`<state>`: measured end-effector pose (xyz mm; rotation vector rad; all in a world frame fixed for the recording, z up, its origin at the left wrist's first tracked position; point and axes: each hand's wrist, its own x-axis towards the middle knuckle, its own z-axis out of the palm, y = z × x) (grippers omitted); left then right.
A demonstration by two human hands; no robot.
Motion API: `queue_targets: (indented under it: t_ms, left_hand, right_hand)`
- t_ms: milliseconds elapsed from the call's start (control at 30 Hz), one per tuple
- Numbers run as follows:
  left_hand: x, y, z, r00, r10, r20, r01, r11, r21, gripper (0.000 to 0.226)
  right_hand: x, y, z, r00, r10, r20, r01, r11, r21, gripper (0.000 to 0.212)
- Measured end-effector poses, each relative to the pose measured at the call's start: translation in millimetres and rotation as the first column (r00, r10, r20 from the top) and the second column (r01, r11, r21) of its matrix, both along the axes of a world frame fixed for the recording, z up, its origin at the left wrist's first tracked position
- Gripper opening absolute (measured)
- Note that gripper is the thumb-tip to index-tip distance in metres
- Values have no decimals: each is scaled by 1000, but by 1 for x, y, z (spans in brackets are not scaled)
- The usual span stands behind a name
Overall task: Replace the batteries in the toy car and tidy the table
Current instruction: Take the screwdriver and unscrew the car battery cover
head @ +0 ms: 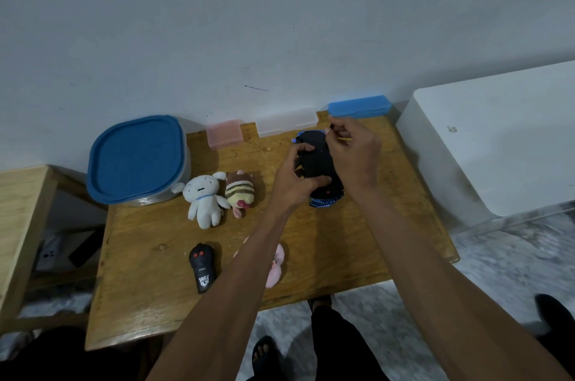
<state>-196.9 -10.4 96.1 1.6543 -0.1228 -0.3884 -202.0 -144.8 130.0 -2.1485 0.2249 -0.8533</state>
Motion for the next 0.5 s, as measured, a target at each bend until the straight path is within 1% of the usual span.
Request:
queue_targets:
  t_ms: [167, 333, 400, 500]
  left_hand:
    - [-1, 1, 0, 1000, -4, 18, 4, 1000, 10, 65]
    - [-1, 2, 1, 1000, -1, 7, 1, 1000, -9, 64]
    - [-2, 3, 1, 1000, -6, -8, 6, 1000, -13, 64]
    - [-1, 2, 3, 1000, -3, -10, 3, 1000, -6, 65]
  right_hand:
    - [-1, 1, -2, 1000, -6, -21, 5, 999, -32, 26]
    - [-2, 3, 2, 1000, -2, -13, 2, 1000, -3, 31]
    - [-2, 3, 3, 1000, 10, -4, -10, 1000, 15, 28]
    - [0, 3, 1, 1000, 21, -5, -21, 1000, 2, 22]
